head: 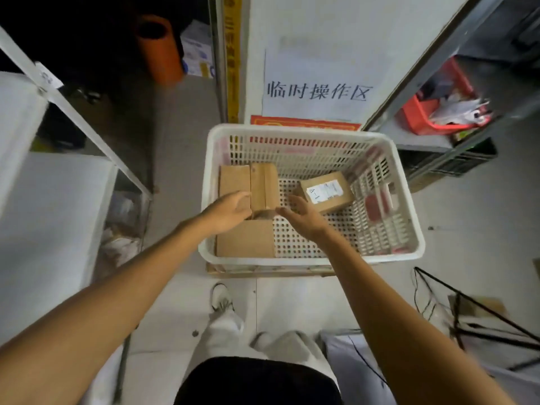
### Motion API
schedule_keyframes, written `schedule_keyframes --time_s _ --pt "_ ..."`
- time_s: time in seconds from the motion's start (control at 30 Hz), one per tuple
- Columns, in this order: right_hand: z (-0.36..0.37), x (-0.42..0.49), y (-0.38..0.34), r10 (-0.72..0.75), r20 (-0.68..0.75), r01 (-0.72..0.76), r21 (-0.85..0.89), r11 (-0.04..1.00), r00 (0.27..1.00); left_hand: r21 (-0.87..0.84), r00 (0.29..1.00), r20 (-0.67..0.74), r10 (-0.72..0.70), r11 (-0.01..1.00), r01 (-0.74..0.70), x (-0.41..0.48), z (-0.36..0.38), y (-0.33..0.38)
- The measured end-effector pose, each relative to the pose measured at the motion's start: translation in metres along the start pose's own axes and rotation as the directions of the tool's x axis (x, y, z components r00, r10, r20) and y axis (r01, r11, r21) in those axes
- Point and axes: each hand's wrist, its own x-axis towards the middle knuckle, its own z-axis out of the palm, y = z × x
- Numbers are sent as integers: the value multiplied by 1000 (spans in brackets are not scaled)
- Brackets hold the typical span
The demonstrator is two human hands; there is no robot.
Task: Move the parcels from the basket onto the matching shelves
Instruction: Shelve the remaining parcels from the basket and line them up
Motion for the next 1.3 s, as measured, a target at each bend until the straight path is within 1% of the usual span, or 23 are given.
schedule_keyframes --time_s 0.07,0.2,0.27,0.33,0.37,0.47,0.57,0.63,0.73,0.8,0.87,0.9,0.97,1.0,1.03,1.07,1.17,1.2,1.23,1.3 --pt "-2 13 16 48 -3 -48 -7 999 999 -42 999 40 -30 999 32 19 11 -8" --pt "-12 39 51 126 6 -126 8 992 992 -61 988 143 -53 996 62 57 31 -16" --pt "-18 54 69 163 54 -163 -1 987 985 -60 983 174 -63 995 74 78 39 -17" --pt "-26 77 90 190 119 -190 -15 982 975 -68 980 184 -71 994 85 102 50 -18" --pt "-32 91 100 201 123 -202 -3 979 972 -67 980 185 -73 994 86 117 56 -18" --pt "-51 125 133 235 80 -242 96 965 969 -56 981 166 -103 992 114 156 79 -12" --pt "-63 156 171 285 65 -291 150 945 956 -86 983 154 -103 989 117 198 106 -2" --pt "-69 175 199 353 54 -356 214 909 934 -139 990 121 -75 986 92 226 123 7" --pt "-78 202 235 483 42 -460 386 800 875 -154 997 56 -54 986 62 270 145 17" --pt "-82 220 253 542 45 -477 541 693 839 -117 1000 19 -18 993 20 302 159 21" --pt "-84 237 264 572 78 -461 684 565 816 -58 999 -24 26 998 -27 332 169 25" --pt "-85 245 269 573 80 -448 714 538 816 1 998 -41 57 998 -57 348 174 27" --pt "-81 258 278 562 68 -423 732 534 825 138 996 -22 89 987 -85 374 182 27" --pt "-77 263 282 557 58 -413 735 538 828 149 998 12 67 987 -68 385 187 27" --pt "-73 267 286 554 47 -407 731 548 831 121 999 38 32 992 -37 393 192 27" --pt "-69 270 290 552 39 -406 722 561 833 89 1000 29 10 996 -12 397 197 27" --pt "-57 268 300 536 68 -419 708 568 842 88 991 -135 -1 996 13 389 214 26" --pt "-54 264 303 538 82 -426 714 556 839 78 987 -160 -21 996 34 380 220 23" --pt "-52 258 306 549 93 -437 719 540 831 60 987 -155 -52 996 62 368 227 20" --pt "-52 245 311 578 109 -462 726 510 809 1 987 -82 -137 991 137 340 240 9"
